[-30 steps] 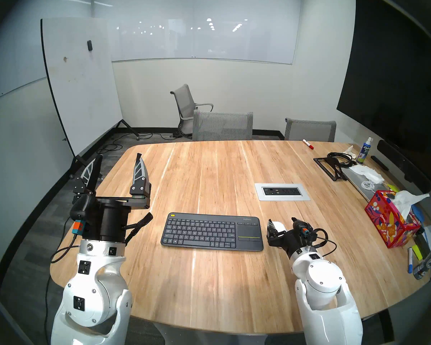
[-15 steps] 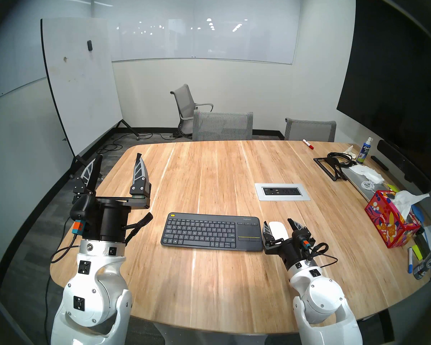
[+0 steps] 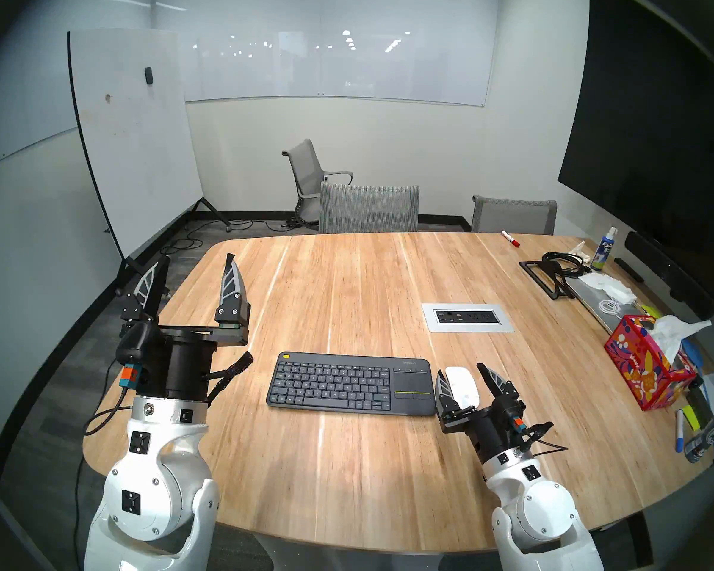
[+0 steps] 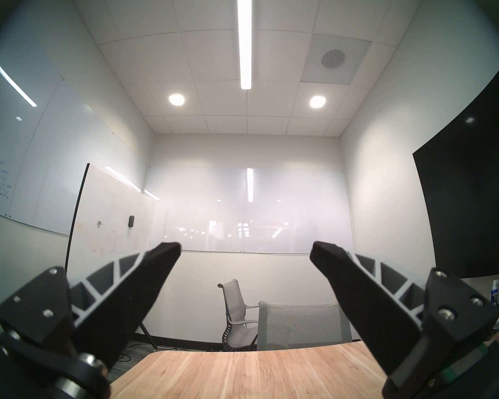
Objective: Put the mouse beside the keyboard
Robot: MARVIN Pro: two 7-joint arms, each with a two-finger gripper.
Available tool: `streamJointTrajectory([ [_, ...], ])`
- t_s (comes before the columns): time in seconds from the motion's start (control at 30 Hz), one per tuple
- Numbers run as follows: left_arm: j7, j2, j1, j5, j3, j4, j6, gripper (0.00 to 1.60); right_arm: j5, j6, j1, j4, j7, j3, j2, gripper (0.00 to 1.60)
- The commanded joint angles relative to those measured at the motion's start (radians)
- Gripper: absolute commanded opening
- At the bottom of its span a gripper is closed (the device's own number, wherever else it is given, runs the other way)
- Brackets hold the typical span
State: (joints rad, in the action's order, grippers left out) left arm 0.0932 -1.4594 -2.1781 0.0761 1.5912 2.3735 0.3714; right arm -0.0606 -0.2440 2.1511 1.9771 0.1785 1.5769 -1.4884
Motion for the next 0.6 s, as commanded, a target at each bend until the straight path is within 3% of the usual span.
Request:
streamJointTrajectory([
  [0.0,-0.001,0.002,0.002,-0.001,0.001,0.023,0.002,1.6,0.005,-0.085,0.027,0.03,0.012,-0.046,-0.017,1.6],
  [0.3,-0.001,0.002,0.002,-0.001,0.001,0.023,0.002,1.6,0.047,-0.133,0.029,0.026,0.0,-0.086,-0.035,1.6],
  [0.57,-0.001,0.002,0.002,-0.001,0.001,0.023,0.002,1.6,0.076,-0.142,0.061,0.058,-0.014,-0.053,-0.018,1.6],
])
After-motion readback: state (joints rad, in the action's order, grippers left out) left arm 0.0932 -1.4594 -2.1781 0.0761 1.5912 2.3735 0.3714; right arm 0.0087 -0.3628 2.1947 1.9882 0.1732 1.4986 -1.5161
